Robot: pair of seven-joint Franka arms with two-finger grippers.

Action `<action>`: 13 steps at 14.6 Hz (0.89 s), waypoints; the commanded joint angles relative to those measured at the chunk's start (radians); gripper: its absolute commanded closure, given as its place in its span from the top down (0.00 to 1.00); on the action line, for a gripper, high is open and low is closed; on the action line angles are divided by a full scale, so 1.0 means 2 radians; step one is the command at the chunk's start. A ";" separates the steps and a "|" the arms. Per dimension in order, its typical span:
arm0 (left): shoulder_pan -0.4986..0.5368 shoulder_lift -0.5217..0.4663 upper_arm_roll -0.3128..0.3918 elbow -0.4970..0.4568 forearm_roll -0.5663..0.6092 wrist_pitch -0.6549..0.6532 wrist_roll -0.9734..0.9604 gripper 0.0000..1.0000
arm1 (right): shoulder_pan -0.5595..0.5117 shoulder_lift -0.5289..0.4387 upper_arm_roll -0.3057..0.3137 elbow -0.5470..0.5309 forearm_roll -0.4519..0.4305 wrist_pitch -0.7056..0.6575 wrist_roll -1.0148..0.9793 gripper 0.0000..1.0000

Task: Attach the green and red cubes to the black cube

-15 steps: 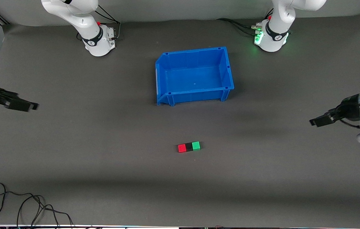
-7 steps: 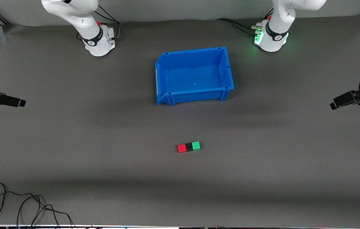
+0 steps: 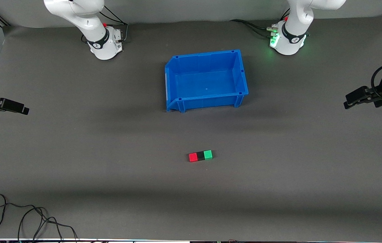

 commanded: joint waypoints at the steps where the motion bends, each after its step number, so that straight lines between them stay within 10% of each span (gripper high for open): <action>1: 0.076 -0.049 -0.081 -0.059 0.014 0.024 0.008 1.00 | 0.005 -0.061 -0.001 -0.090 -0.015 0.052 -0.014 1.00; 13: 0.072 -0.062 -0.083 -0.050 0.016 -0.034 0.011 1.00 | 0.005 -0.068 -0.001 -0.099 -0.017 0.054 -0.015 1.00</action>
